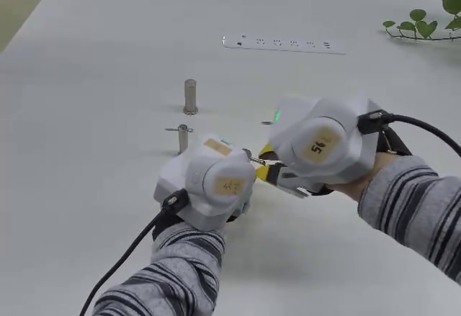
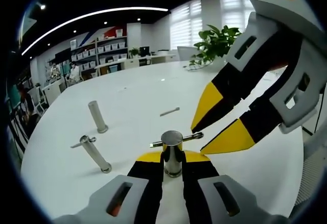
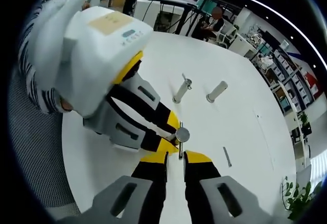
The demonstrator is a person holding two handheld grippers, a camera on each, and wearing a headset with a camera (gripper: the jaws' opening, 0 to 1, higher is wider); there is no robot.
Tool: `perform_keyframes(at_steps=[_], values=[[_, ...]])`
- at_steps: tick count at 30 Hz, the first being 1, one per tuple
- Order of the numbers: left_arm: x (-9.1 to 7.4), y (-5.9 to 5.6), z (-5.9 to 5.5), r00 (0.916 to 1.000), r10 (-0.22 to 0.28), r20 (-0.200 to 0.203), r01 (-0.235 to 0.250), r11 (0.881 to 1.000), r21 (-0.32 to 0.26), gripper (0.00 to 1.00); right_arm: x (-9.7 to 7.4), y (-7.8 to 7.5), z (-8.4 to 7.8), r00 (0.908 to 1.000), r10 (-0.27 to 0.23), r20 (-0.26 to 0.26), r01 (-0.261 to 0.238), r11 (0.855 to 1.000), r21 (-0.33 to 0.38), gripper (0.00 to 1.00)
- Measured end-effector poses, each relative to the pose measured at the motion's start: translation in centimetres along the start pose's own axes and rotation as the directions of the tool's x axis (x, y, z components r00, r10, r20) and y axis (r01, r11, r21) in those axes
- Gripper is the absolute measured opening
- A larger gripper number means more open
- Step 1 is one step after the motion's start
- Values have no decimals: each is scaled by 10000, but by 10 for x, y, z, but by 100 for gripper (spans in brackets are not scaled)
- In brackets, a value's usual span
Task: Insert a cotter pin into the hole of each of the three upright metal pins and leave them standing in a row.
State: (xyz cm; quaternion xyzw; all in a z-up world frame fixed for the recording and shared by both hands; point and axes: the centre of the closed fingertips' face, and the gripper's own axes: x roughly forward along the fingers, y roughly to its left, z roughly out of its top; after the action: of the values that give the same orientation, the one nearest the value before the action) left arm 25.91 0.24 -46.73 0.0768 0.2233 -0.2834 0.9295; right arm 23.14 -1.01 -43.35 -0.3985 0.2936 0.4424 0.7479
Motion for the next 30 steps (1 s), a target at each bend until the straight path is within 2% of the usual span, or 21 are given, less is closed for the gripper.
perform_keyframes(at_steps=[7, 15, 23, 30], values=[[0, -1, 0, 10000, 2, 4, -2, 10000, -33, 10, 0, -6, -8, 9997, -167, -156, 167, 9999, -4, 0], [0, 0, -1, 10000, 9, -1, -9, 10000, -67, 10, 6, -9, -3, 9998, -191, -37, 190, 9996, -199, 0], [0, -3, -4, 9998, -56, -176, 57, 10000, 72, 10, 10, -16, -1, 9994, -324, -93, 321, 9991, -286, 0], [0, -3, -4, 9998, -102, -179, 103, 9999, 29, 10, 11, -15, 0, 9997, -247, -20, 246, 9991, -347, 0]])
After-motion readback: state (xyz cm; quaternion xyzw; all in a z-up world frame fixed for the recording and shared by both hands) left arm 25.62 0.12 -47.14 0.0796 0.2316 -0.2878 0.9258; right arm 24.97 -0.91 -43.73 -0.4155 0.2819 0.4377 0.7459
